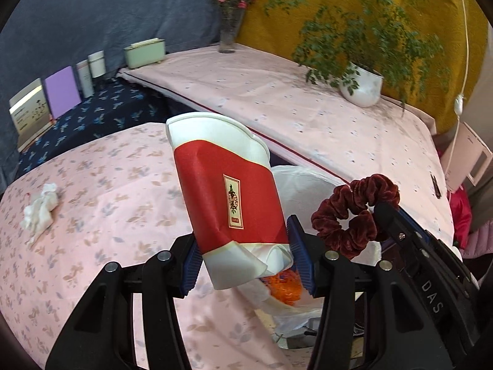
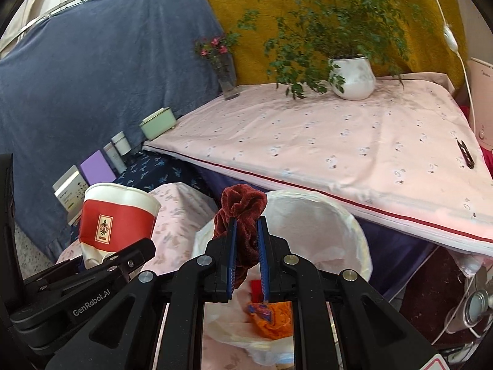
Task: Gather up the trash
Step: 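Carry the cup and scrunchie over the bin and open both grippers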
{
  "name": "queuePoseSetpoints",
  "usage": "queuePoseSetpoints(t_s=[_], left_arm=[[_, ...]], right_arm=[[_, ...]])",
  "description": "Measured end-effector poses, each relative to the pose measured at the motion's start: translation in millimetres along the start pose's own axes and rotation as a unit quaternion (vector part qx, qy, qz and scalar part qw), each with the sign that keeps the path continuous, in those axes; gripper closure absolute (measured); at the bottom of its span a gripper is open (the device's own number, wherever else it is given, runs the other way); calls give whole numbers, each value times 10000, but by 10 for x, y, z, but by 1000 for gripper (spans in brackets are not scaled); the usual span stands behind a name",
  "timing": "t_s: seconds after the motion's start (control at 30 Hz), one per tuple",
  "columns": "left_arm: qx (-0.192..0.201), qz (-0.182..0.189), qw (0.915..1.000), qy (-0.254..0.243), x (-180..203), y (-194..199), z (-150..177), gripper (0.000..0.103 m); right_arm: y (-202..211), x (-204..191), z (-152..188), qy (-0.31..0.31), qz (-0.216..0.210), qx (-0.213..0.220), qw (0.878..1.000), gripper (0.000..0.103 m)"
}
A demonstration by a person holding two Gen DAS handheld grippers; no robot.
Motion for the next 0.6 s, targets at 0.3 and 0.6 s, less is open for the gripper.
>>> queuePoseSetpoints(t_s=[0.3,0.6], left_arm=[[128,121,9998,-117,210,-127,-110,37],[82,-4,9999,101,15,-173,-80,35]], right_arm=[[-59,191,-10,-144,77,-19,9999,91],[-123,176,3,-116,71,-65,9999,90]])
Point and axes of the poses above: each gripper's, at about its wrist camera, not at the fingertips, and y roughly against the way its jaws point, x to its right, z to its underside, the point moved 8 cm from there along -y, roughly the way its jaws point, and after that the axes turned 14 degrees about -x, right-handed, at the moved point
